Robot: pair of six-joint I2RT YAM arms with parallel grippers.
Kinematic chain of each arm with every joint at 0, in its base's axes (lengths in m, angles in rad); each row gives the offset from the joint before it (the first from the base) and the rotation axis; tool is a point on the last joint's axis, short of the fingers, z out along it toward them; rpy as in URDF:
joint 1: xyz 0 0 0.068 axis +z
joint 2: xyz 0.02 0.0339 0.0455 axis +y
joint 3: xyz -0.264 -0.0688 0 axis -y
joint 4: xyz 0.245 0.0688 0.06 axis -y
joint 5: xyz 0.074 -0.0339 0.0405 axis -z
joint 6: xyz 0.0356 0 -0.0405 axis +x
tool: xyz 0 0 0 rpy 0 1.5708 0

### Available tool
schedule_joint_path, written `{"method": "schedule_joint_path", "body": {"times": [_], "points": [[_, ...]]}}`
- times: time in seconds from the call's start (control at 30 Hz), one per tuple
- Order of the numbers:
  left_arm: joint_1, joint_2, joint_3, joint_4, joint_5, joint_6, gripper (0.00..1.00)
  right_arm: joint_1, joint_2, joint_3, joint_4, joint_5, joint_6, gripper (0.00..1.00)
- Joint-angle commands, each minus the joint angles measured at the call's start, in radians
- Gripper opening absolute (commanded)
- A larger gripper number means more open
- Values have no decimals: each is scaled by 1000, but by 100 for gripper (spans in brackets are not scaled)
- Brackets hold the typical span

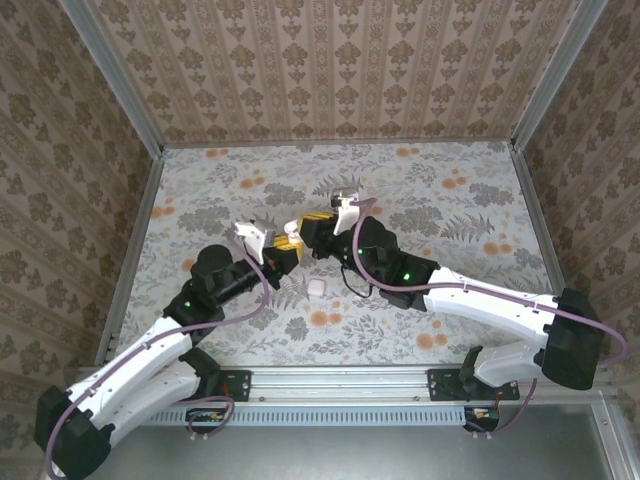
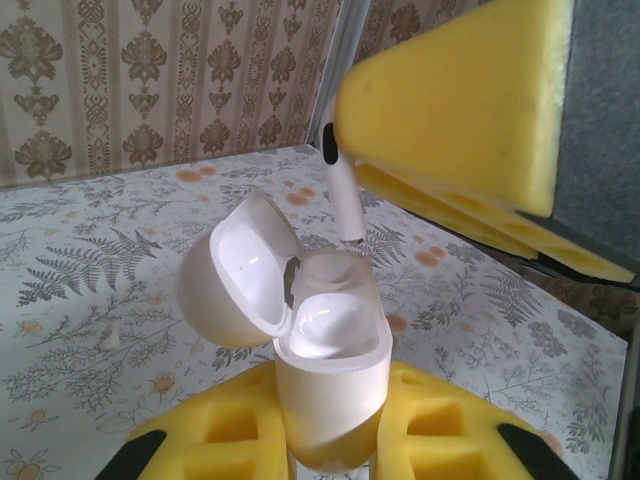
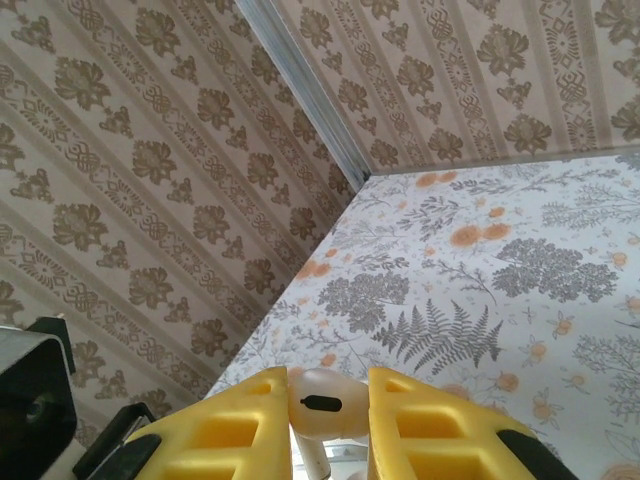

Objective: Insert wireless bluetooth earbuds into charging case

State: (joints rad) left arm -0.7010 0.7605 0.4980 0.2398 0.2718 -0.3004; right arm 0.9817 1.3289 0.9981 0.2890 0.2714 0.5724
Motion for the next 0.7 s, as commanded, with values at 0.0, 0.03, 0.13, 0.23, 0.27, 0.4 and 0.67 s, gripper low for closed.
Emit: {"method": "schedule_joint_path", "body": {"times": [0.0,0.03,0.13,0.23,0.27,0.4,0.67], "points": [[-9,6,41,48,-12,-14,0,10,16,32,31,-32,20,20],[-10,6,43,49,-14,-14,0,10,18,31,32,-34,22,20],[-11,10,47,50,-19,-13,0,14,23,31,30,-36,29,20],[-11,13,50,51,-22,-12,0,17,29,28,35,-41,40,19],[-10,14,50,52,-23,-12,0,19,29,28,35,-43,41,19],[-12,18,53,56,-26,-12,0,25,32,22,41,-44,53,19],[-12,19,56,55,-34,-13,0,36,34,5,58,-48,81,19]]}}
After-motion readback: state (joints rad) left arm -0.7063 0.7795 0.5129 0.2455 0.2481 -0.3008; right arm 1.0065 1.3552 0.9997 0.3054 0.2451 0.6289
